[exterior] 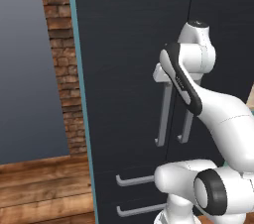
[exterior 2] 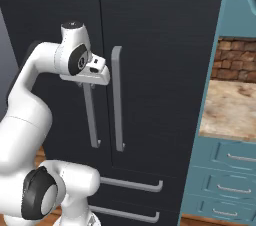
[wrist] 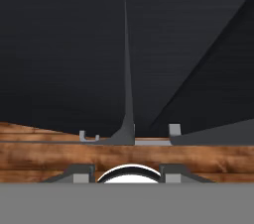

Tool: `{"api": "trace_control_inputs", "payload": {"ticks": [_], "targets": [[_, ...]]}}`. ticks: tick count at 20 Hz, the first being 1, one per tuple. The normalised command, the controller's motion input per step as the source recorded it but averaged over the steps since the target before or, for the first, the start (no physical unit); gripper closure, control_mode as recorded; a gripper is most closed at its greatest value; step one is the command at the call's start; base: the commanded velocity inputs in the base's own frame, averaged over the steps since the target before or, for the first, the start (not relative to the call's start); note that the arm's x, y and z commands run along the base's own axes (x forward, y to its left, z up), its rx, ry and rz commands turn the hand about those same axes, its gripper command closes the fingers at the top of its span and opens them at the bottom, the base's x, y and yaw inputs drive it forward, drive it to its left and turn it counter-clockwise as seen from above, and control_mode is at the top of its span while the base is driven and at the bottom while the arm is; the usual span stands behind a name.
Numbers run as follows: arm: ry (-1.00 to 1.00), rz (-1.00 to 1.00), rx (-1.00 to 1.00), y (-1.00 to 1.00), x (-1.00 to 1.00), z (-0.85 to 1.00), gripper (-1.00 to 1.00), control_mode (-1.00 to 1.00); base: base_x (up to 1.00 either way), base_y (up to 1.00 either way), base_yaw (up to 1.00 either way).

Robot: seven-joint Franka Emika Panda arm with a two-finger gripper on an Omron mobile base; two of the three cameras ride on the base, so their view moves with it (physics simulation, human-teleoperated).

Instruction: Gather the cucumber and corn from the fridge and place them on a tray on the dining counter. Then gather the chicken drumstick and steak from the fridge and place them on the other tray.

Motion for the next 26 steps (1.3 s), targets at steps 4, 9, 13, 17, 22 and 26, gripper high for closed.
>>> {"api": "trace_control_inputs", "payload": {"ticks": [4,9,13,17,22,26], "targets": [[0.0,0.0,0.0,0.0,0.0,0.0,-1.0,1.0,0.0,0.0,0.0],[0.0,0.0,0.0,0.0,0.0,0.0,-1.0,1.0,-0.05,0.0,0.0],[0.0,0.0,0.0,0.0,0.0,0.0,-1.0,1.0,-0.27,-0.34,-0.01],[0.0,0.0,0.0,0.0,0.0,0.0,-1.0,1.0,-0.31,-0.57,0.0],[0.0,0.0,0.0,0.0,0.0,0.0,-1.0,1.0,-0.68,-0.09,0.0],[0.0,0.0,0.0,0.0,0.0,0.0,-1.0,1.0,-0.24,0.0,0.0]]}}
